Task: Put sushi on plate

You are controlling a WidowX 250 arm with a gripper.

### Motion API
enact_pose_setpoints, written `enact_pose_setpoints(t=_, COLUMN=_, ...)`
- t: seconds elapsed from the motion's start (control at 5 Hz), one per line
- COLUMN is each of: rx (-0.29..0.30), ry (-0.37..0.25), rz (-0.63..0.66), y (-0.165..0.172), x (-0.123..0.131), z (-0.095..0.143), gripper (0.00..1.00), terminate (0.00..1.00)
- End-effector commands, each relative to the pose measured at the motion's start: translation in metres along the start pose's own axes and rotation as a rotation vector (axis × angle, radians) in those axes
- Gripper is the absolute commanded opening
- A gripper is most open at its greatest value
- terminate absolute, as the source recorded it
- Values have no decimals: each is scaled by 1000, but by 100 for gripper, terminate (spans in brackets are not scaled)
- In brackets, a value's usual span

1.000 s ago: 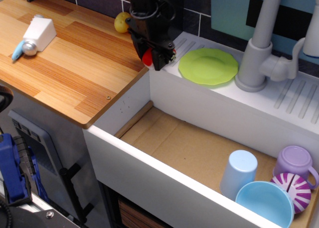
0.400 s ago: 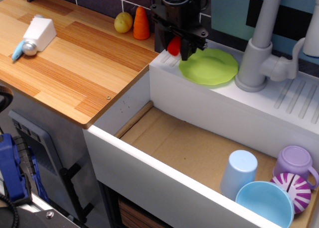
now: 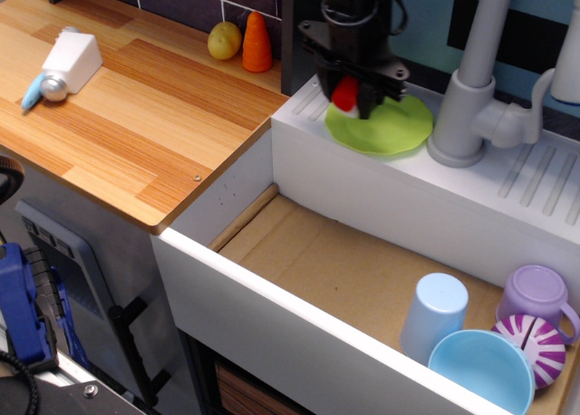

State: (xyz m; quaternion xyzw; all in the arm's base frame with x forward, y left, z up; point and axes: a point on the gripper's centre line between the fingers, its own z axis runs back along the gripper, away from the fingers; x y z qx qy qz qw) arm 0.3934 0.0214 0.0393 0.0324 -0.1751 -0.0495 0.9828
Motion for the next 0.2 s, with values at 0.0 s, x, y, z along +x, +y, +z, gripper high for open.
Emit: enact_pose_setpoints(t=0.0, rx=-7, ry=-73, rz=18, y=-6, x=3, z=1, gripper=0, terminate=100)
